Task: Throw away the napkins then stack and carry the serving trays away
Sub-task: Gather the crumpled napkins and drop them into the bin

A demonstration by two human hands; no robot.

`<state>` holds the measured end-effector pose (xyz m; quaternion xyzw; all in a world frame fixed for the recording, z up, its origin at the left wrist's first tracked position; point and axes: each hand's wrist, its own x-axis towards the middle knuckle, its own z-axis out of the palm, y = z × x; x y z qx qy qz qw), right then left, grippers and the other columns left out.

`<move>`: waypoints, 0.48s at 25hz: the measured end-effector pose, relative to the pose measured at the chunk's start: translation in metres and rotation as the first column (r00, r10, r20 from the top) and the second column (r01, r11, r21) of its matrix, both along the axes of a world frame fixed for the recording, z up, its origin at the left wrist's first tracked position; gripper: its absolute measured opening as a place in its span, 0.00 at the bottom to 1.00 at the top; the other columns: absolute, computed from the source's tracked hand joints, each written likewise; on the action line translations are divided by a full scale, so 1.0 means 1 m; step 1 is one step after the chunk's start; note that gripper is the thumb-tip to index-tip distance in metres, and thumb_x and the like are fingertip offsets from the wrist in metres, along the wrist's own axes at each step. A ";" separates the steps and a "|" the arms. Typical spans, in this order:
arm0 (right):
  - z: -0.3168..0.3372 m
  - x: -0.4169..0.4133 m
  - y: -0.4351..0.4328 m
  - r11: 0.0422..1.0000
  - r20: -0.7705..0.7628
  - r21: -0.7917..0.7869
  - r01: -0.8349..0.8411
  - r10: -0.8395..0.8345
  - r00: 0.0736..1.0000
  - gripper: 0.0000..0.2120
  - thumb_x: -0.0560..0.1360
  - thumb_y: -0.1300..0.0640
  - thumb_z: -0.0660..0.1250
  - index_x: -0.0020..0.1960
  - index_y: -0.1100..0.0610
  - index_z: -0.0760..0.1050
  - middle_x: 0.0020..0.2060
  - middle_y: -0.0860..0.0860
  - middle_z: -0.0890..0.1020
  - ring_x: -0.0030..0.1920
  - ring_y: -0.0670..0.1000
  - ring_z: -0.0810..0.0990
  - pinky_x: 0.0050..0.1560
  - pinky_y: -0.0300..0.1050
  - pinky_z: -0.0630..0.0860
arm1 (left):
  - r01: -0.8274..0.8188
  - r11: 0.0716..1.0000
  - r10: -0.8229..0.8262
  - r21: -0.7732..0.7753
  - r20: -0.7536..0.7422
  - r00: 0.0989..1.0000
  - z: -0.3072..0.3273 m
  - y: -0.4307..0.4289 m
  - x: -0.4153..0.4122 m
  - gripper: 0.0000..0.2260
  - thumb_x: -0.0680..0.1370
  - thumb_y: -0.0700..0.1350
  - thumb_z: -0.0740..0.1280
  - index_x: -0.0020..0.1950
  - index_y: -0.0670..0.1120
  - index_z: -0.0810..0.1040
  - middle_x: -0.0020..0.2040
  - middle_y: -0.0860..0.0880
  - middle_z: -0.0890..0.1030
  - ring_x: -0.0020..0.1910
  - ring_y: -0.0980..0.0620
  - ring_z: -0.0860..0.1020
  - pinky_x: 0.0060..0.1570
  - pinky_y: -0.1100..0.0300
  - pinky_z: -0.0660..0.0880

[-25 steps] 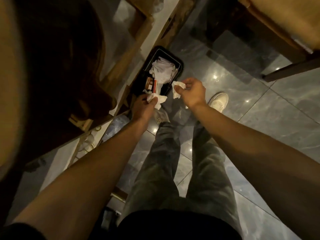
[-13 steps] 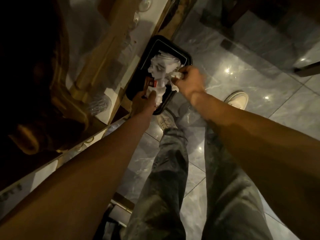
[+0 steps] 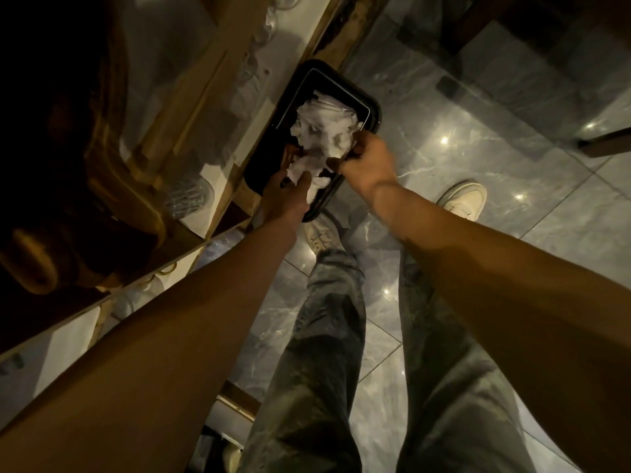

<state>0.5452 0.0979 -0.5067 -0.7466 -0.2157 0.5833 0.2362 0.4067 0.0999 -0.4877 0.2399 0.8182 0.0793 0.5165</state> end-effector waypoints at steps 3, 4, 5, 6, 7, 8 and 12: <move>0.006 0.006 -0.007 1.000 0.003 0.001 0.007 -0.007 1.000 0.23 0.67 0.56 0.76 0.61 0.58 0.76 0.54 0.55 0.84 0.57 0.54 0.82 0.60 0.48 0.78 | -0.070 0.997 0.070 -0.016 0.059 0.996 0.006 -0.006 0.004 0.22 0.78 0.46 0.68 0.70 0.42 0.70 0.68 0.39 0.73 0.61 0.38 0.78 0.47 0.52 0.77; 0.010 0.009 -0.008 1.000 0.029 -0.010 -0.010 0.011 1.000 0.20 0.69 0.57 0.74 0.60 0.58 0.77 0.52 0.55 0.84 0.56 0.54 0.82 0.59 0.47 0.78 | -0.075 0.997 0.076 -0.019 0.073 0.994 0.010 -0.007 0.006 0.19 0.78 0.45 0.67 0.68 0.42 0.71 0.67 0.38 0.74 0.60 0.38 0.77 0.50 0.51 0.77; 0.015 0.011 -0.009 0.999 0.057 -0.019 -0.029 0.030 0.998 0.17 0.71 0.58 0.72 0.58 0.58 0.78 0.51 0.56 0.85 0.56 0.55 0.82 0.59 0.47 0.78 | -0.067 0.998 0.068 -0.009 0.078 0.995 0.017 -0.009 0.006 0.17 0.79 0.44 0.66 0.66 0.42 0.73 0.65 0.39 0.75 0.60 0.38 0.78 0.52 0.50 0.77; 0.020 0.013 -0.010 0.999 0.081 -0.026 -0.042 0.044 0.996 0.15 0.72 0.59 0.71 0.57 0.58 0.78 0.50 0.56 0.85 0.55 0.55 0.82 0.59 0.47 0.77 | -0.040 0.999 0.040 0.007 0.072 0.997 0.025 -0.010 0.008 0.14 0.79 0.44 0.65 0.64 0.43 0.74 0.62 0.40 0.77 0.59 0.38 0.78 0.55 0.48 0.78; 0.026 0.013 -0.010 0.998 0.099 -0.037 -0.054 0.057 0.993 0.13 0.72 0.59 0.71 0.57 0.58 0.78 0.49 0.56 0.84 0.55 0.55 0.81 0.60 0.47 0.77 | -0.003 1.000 0.002 0.024 0.055 0.998 0.031 -0.011 0.008 0.13 0.79 0.45 0.65 0.62 0.44 0.75 0.60 0.41 0.78 0.59 0.39 0.79 0.58 0.46 0.77; 0.034 0.013 -0.010 0.997 0.110 -0.041 -0.072 0.076 0.991 0.13 0.73 0.58 0.70 0.57 0.58 0.78 0.49 0.56 0.84 0.55 0.55 0.81 0.60 0.47 0.76 | 0.046 0.998 -0.047 0.039 0.036 0.998 0.039 -0.013 0.007 0.13 0.78 0.46 0.65 0.61 0.45 0.75 0.60 0.42 0.78 0.59 0.40 0.79 0.60 0.45 0.76; 0.071 0.014 -0.013 0.988 0.103 0.004 -0.156 0.155 0.982 0.14 0.74 0.56 0.68 0.58 0.59 0.76 0.50 0.60 0.83 0.54 0.59 0.81 0.58 0.51 0.78 | 0.210 0.974 -0.208 0.086 -0.036 0.978 0.080 -0.021 0.007 0.17 0.76 0.49 0.63 0.62 0.45 0.75 0.63 0.42 0.78 0.60 0.42 0.78 0.61 0.46 0.75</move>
